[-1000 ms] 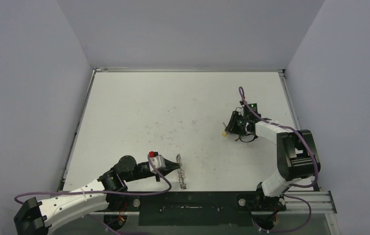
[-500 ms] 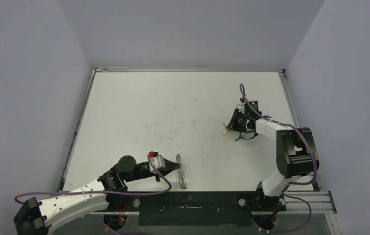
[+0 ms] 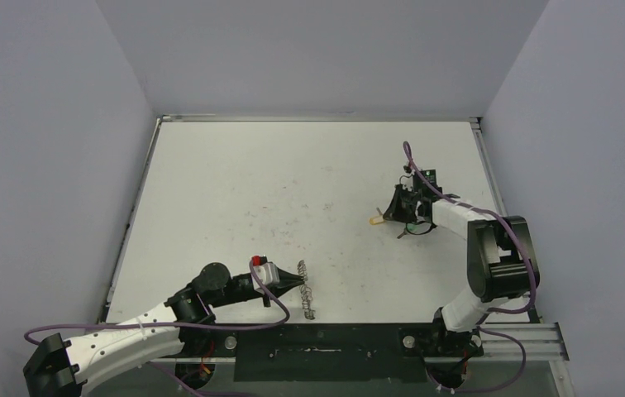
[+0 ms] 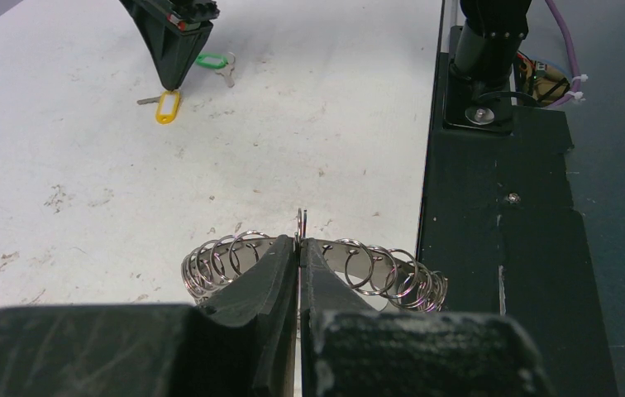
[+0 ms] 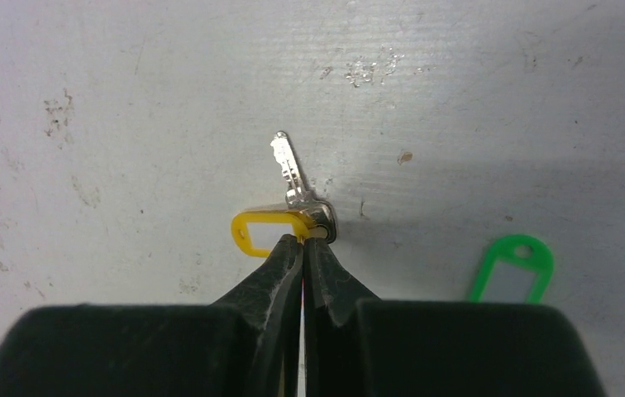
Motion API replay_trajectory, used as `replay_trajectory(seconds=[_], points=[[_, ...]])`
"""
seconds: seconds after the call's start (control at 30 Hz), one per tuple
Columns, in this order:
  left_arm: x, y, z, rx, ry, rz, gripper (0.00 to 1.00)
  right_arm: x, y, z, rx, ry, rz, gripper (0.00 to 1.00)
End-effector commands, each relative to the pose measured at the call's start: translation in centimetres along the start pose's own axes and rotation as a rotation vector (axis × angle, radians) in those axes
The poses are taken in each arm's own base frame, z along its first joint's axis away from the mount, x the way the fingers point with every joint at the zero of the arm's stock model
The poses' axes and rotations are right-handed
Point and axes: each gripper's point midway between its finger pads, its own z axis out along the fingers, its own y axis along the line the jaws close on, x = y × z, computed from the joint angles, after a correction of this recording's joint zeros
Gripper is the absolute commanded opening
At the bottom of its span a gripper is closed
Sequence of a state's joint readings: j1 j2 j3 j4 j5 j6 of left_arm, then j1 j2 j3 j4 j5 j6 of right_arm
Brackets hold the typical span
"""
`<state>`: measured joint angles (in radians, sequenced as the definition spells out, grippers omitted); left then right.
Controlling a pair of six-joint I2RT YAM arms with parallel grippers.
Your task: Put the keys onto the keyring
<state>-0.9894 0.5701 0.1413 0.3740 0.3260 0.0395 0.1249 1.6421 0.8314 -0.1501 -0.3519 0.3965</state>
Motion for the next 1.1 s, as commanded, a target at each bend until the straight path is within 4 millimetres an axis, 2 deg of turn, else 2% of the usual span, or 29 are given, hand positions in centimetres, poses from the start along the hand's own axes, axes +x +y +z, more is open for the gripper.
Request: replay_trajectory(seconds=[0.0, 0.1, 0.23, 0.37, 0.5, 0.6, 0.87, 1.07], points=[[-2.3, -0.1, 0.2, 0.006, -0.067, 0.016, 0.00, -2.9, 3.4, -2.9, -0.114, -0.094, -0.074, 0.00], [-2.4, 0.2, 0.2, -0.011, -0.065, -0.005, 0.00, -2.8, 5.9, -4.6, -0.182, -0.109, -0.121, 0.00], [-2.3, 0.5, 0.2, -0.030, -0.048, -0.018, 0.00, -1.4, 9.2, -7.4, -0.245, -0.106, -0.224, 0.00], [-2.3, 0.5, 0.3, -0.043, -0.068, -0.066, 0.00, 0.9, 13.1, -10.1, -0.347, -0.117, -0.329, 0.00], [-2.7, 0.5, 0.4, -0.043, -0.099, -0.071, 0.00, 3.6, 15.9, -12.5, -0.430, -0.121, -0.437, 0.00], [-3.0, 0.4, 0.4, -0.036, -0.108, -0.064, 0.00, 5.3, 16.9, -13.8, -0.443, -0.113, -0.536, 0.00], [-2.9, 0.2, 0.5, -0.023, -0.112, -0.057, 0.00, 8.3, 18.8, -15.7, -0.526, -0.069, -0.674, 0.00], [-3.0, 0.1, 0.5, -0.017, -0.117, -0.051, 0.00, 11.1, 21.0, -17.3, -0.627, -0.029, -0.756, 0.00]])
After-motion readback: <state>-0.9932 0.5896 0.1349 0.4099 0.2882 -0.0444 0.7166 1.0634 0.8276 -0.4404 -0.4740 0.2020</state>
